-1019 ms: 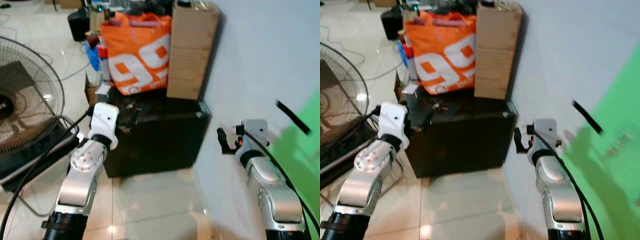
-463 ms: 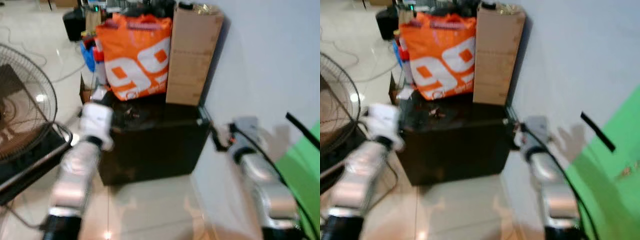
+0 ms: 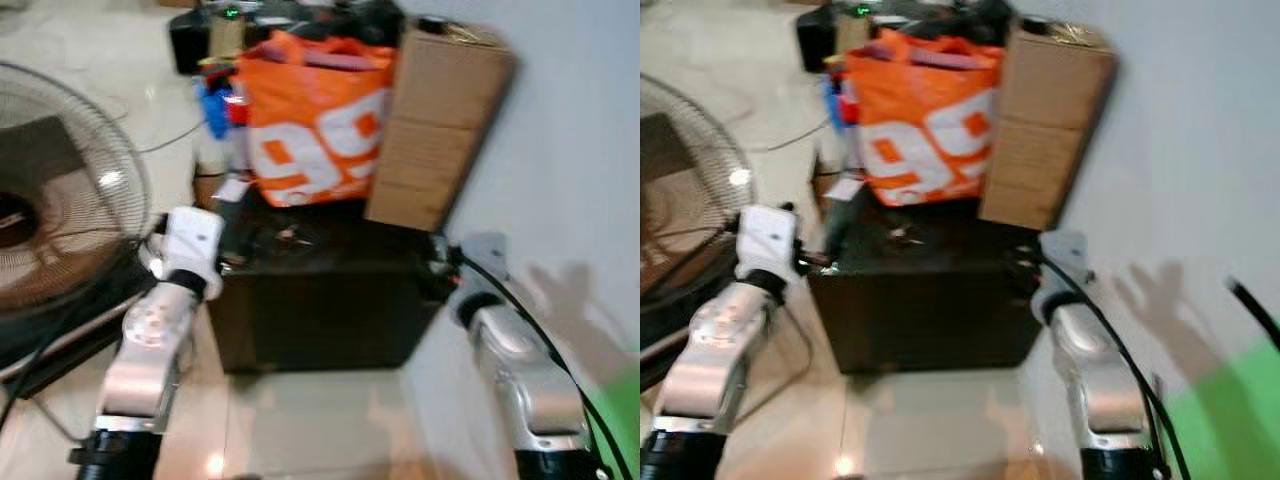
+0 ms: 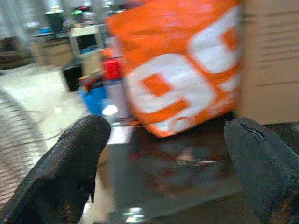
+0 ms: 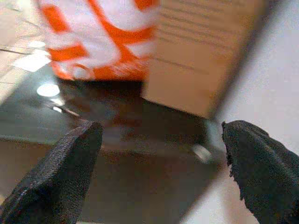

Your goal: Hang keys on a hook

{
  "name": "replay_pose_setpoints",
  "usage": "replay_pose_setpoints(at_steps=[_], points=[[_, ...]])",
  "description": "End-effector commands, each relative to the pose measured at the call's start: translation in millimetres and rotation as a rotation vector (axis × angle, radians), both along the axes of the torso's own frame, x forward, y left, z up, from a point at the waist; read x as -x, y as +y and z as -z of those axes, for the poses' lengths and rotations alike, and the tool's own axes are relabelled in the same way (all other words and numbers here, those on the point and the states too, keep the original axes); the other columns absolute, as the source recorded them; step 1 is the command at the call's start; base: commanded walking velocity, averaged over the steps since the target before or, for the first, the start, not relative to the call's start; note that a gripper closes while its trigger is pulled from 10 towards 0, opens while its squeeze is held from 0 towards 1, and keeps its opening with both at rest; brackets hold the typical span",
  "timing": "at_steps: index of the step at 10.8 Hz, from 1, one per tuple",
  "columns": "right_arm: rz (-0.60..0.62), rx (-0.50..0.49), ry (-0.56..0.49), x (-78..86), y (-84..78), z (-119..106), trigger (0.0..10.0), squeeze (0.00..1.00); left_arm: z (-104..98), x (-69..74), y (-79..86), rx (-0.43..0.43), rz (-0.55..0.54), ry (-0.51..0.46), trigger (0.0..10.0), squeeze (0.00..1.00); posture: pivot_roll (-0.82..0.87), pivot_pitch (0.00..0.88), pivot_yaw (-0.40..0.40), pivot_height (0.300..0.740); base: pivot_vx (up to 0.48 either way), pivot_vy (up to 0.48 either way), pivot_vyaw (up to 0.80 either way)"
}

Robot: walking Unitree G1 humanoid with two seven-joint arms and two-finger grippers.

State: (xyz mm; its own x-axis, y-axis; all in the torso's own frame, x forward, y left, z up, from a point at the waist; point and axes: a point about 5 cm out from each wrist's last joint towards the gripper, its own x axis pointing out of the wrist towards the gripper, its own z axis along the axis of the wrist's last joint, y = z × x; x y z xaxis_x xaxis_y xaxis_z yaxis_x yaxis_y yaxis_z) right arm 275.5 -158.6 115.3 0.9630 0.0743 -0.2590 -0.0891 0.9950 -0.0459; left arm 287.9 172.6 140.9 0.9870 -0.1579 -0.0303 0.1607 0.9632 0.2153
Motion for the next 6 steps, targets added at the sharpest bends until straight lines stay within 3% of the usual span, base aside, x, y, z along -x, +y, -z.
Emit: replay_pose_setpoints(at_steps=[1,3,6], points=[[0.034,0.020,-0.005,0.0,-10.5,-1.0,10.0,1.00,-3.0,-2.0,-7.4,0.006,0.024,-0.007,10.0,0.00,0.01,0.000,-0.045,0.740,0.398,0.000,0.00],[0.021,0.033,-0.002,0.7,-10.7,-0.3,10.0,1.00,-3.7,-3.0,-9.2,0.006,0.030,-0.007,10.0,0.00,0.01,0.000,-0.040,0.740,0.394,0.000,0.00],[-0.004,0.039,-0.007,0.9,-8.5,-1.0,10.0,1.00,-4.1,-3.6,-10.4,0.005,0.038,-0.008,10.0,0.00,0.01,0.000,-0.033,0.740,0.396,0.000,0.68]])
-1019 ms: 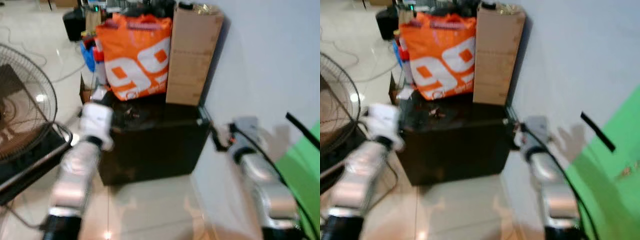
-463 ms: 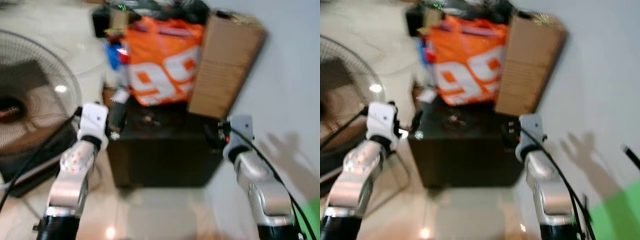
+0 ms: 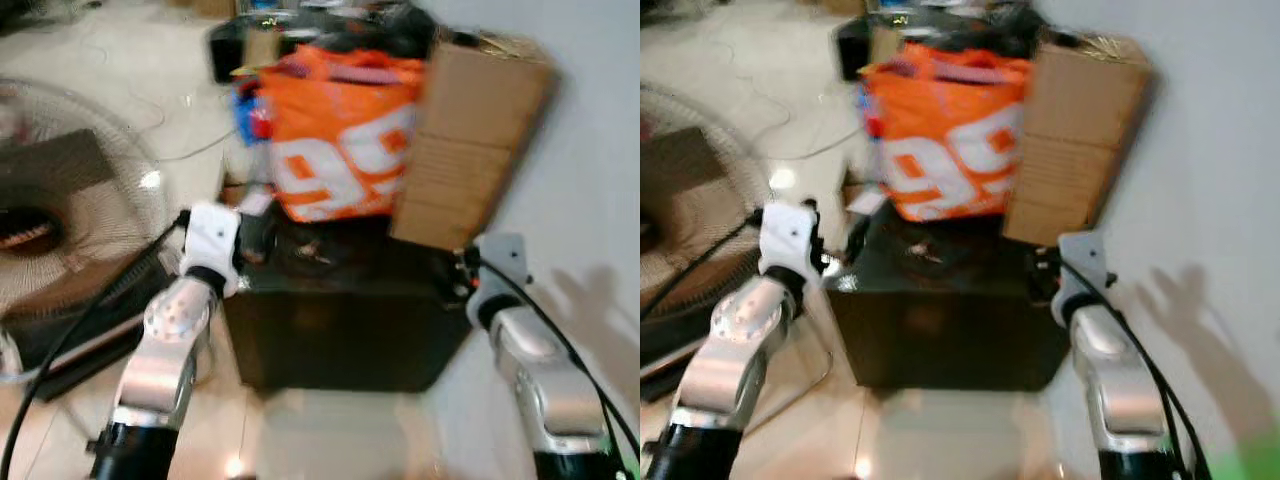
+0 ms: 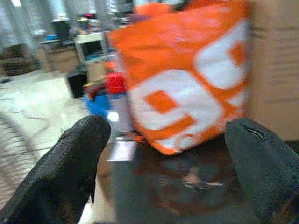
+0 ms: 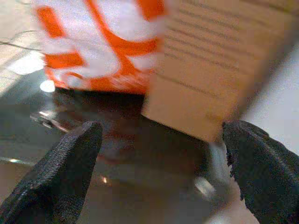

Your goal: Hang keys on a hook

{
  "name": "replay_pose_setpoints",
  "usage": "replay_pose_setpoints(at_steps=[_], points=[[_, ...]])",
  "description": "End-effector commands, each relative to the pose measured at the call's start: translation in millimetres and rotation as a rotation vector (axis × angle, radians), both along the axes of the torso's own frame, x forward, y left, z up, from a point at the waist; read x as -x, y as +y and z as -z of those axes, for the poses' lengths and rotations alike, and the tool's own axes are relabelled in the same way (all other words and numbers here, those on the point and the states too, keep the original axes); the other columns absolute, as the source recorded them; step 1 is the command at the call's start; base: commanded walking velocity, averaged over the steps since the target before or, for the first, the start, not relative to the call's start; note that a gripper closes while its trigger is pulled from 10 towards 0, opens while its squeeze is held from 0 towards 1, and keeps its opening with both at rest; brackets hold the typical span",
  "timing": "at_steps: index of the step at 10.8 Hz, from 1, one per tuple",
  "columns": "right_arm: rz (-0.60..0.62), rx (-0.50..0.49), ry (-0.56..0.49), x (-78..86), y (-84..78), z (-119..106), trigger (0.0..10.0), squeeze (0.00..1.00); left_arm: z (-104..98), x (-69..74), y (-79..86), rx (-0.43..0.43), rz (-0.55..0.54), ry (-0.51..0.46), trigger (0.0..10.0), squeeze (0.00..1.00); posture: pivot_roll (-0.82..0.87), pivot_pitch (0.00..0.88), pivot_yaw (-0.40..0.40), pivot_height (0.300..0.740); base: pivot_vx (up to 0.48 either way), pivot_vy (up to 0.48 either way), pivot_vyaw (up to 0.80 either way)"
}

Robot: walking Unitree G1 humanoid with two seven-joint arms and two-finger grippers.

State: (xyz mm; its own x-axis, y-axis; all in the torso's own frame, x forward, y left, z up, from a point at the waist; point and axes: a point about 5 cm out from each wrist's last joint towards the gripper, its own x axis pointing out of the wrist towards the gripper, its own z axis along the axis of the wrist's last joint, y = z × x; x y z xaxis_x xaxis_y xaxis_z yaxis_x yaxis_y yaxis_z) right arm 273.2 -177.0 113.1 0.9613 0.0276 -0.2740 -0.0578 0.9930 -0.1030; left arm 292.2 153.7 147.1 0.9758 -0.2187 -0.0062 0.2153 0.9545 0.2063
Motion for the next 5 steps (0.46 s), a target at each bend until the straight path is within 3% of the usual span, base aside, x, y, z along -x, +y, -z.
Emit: replay_pose_setpoints(at_steps=[1,3,5], points=[[-0.034,-0.015,-0.018,-1.7,10.3,-2.9,10.0,1.00,2.0,0.4,8.3,-0.009,-0.022,0.014,10.0,0.00,0.01,0.000,-0.034,0.740,0.398,0.000,0.80],[-0.029,-0.021,-0.015,-1.4,10.0,-1.9,10.0,1.00,2.1,0.2,8.3,-0.010,-0.021,0.013,10.0,0.00,0.01,0.000,-0.034,0.740,0.394,0.000,0.00],[-0.075,0.007,-0.010,-0.4,12.7,-1.5,10.0,1.00,3.1,0.4,8.4,-0.010,-0.021,0.016,10.0,0.00,0.01,0.000,-0.035,0.740,0.394,0.000,0.80]])
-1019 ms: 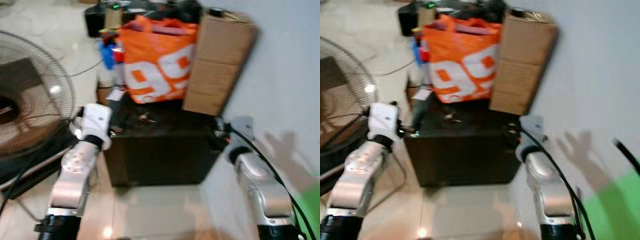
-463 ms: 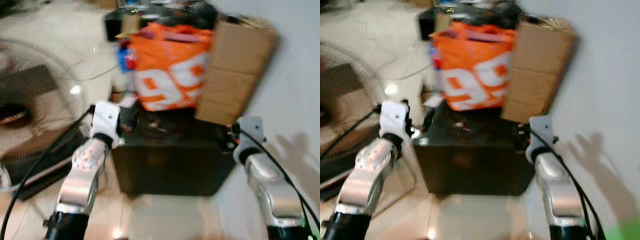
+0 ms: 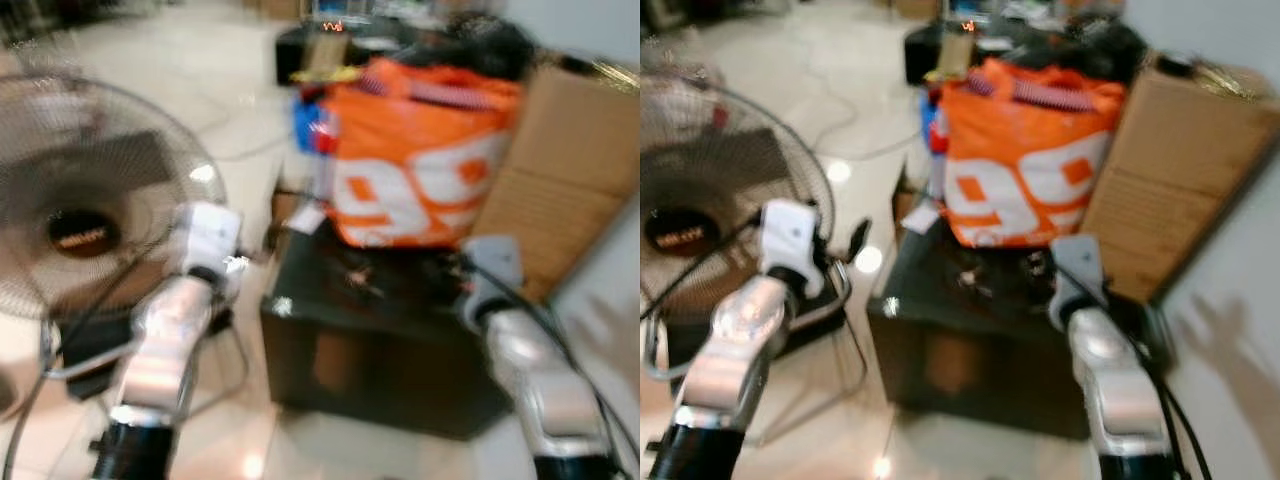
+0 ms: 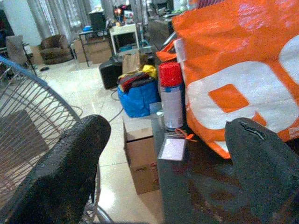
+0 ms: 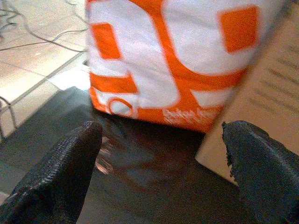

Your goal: Hang keys on a hook

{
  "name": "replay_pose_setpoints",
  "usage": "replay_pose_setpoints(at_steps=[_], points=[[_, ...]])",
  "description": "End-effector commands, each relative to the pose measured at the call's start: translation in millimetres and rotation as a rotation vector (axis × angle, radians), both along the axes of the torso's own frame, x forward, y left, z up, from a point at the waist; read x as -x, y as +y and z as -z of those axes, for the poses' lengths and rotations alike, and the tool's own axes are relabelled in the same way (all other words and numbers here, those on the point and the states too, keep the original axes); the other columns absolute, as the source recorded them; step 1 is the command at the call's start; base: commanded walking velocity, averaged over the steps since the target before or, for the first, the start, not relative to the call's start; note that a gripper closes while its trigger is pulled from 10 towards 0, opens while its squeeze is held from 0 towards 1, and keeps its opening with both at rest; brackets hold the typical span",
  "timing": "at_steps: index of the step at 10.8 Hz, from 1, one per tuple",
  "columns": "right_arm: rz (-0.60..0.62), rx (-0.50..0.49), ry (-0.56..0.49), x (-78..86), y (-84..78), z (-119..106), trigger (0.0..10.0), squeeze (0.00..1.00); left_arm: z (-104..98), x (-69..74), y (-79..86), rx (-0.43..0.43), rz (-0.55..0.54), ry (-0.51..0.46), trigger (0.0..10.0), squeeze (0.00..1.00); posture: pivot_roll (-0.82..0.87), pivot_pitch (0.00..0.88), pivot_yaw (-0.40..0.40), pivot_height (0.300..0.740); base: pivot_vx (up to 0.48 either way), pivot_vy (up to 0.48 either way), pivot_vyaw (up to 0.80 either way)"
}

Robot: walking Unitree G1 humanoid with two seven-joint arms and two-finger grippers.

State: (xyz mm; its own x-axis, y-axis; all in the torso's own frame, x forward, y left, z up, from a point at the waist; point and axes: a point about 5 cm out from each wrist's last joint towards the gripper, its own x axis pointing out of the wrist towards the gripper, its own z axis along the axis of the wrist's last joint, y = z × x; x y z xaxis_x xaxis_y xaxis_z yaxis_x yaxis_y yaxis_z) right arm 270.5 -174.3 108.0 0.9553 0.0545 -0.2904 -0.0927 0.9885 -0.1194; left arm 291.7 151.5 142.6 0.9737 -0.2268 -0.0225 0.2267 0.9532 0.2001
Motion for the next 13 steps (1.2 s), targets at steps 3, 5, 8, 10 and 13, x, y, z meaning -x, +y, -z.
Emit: replay_pose_setpoints(at_steps=[3,5,8,10,13], points=[[-0.017,-0.015,-0.031,-2.3,9.8,-4,10.0,1.00,2,2.7,14.9,-0.034,-0.010,0.014,10.0,0.00,0.02,0.000,-0.010,0.740,0.396,0.000,0.17],[-0.025,-0.003,0.010,1.6,6.2,7,10.0,1.00,5,8.5,18.4,-0.047,-0.025,0.018,10.0,0.00,0.05,0.000,-0.057,0.740,0.386,0.000,0.00],[-0.062,0.031,0.016,-2.4,3.3,10,10.0,1.00,12,14.8,19.3,-0.063,-0.018,0.036,10.0,0.00,0.05,0.000,-0.073,0.740,0.380,0.000,0.00],[-0.053,0.042,0.045,-0.7,-2.4,13,10.0,1.00,13,14.6,17.2,-0.074,-0.008,0.041,10.0,0.00,0.05,0.000,-0.077,0.740,0.343,0.000,0.00],[-0.080,0.097,0.107,0.2,-4.4,23,10.0,1.00,19,18.2,15.6,-0.103,0.020,0.072,10.0,0.00,0.05,0.000,-0.089,0.740,0.000,0.000,0.00]])
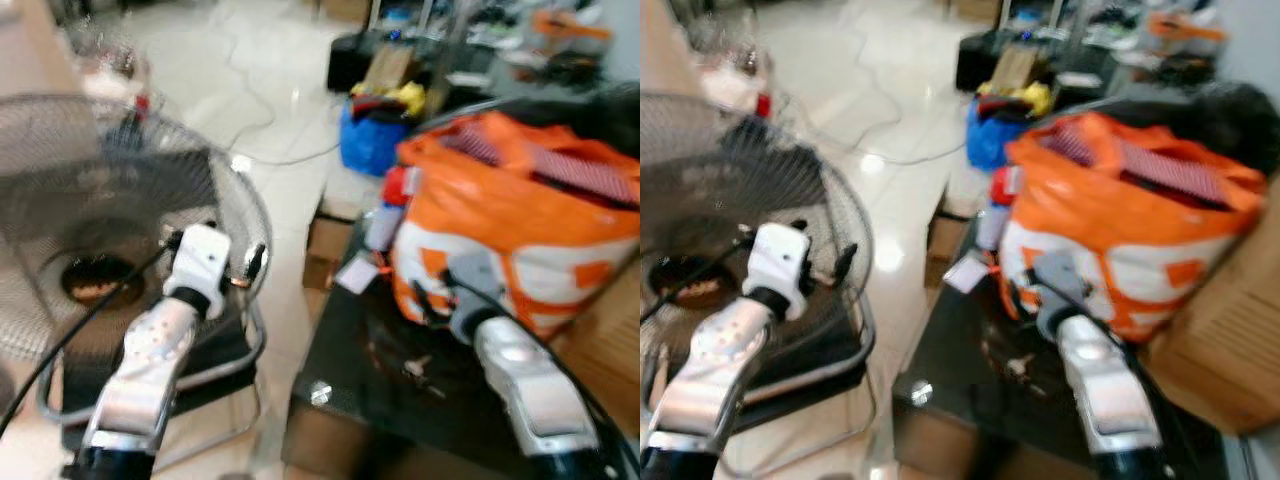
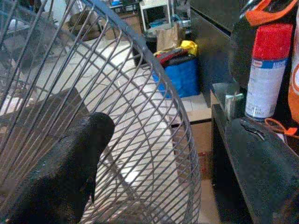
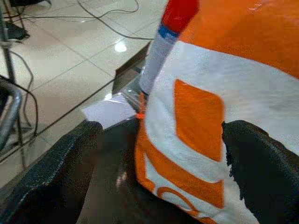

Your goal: Hang keys on a hook

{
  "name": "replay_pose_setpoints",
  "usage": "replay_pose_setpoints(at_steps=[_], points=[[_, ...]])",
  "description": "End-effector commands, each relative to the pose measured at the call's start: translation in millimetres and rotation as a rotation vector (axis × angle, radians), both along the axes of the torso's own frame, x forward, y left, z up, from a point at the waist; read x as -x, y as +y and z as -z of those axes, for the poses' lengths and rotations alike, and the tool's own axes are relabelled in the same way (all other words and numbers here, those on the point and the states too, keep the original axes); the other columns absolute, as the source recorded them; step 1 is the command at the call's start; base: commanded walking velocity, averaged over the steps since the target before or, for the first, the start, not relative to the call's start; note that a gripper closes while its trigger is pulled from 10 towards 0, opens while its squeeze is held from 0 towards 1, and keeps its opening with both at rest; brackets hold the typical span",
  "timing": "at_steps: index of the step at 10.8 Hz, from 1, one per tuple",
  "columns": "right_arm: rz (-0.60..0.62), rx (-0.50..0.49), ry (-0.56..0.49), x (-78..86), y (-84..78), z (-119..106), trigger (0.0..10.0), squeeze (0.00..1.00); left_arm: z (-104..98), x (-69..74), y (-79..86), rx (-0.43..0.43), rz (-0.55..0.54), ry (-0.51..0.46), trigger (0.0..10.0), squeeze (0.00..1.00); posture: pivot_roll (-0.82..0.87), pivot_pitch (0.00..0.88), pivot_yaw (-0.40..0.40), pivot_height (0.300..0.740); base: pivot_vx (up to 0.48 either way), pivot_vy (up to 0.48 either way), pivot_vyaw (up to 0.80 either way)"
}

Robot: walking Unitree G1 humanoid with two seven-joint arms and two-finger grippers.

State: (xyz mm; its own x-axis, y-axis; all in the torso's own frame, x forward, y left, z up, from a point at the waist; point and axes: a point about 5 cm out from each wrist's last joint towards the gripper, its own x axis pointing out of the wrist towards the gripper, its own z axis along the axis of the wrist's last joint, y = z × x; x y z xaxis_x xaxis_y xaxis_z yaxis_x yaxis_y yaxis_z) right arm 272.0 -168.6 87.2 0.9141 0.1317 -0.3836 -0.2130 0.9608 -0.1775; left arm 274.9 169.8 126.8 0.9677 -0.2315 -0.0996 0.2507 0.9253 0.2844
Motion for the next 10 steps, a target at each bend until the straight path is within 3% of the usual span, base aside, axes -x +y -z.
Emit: replay_pose_setpoints(at_steps=[1,3,5,6,9,10], points=[[0.025,0.034,0.034,2.5,-11.7,4,10.0,1.00,4,2.6,-2.7,-0.009,0.024,0.032,10.0,0.00,0.06,0.000,-0.092,0.740,0.000,0.000,0.00],[-0.001,0.028,0.082,-0.3,-11.0,8,10.0,1.00,11,3.0,-2.8,-0.050,0.087,0.084,10.0,0.00,0.05,0.000,-0.093,0.740,0.000,0.000,0.00],[-0.100,0.064,0.241,-5.6,-1.9,34,10.0,1.00,27,4.0,-3.6,-0.122,0.214,0.199,10.0,0.00,0.05,0.000,-0.093,0.740,0.000,0.000,0.00],[-0.155,0.082,0.310,-4.6,5.4,51,10.0,0.00,35,3.2,-9.6,-0.142,0.315,0.249,10.0,0.00,0.06,0.000,-0.101,0.740,0.000,0.000,0.00],[-0.182,0.098,0.419,-2.3,10.4,81,10.0,0.00,47,6.2,-27.2,-0.145,0.545,0.351,10.0,0.00,0.03,0.000,-0.082,0.740,0.000,0.000,0.00],[-0.192,0.156,0.462,-0.1,11.2,92,10.0,0.00,52,12.0,-33.4,-0.141,0.648,0.402,10.0,0.00,0.03,0.000,-0.077,0.740,0.000,0.000,0.00]])
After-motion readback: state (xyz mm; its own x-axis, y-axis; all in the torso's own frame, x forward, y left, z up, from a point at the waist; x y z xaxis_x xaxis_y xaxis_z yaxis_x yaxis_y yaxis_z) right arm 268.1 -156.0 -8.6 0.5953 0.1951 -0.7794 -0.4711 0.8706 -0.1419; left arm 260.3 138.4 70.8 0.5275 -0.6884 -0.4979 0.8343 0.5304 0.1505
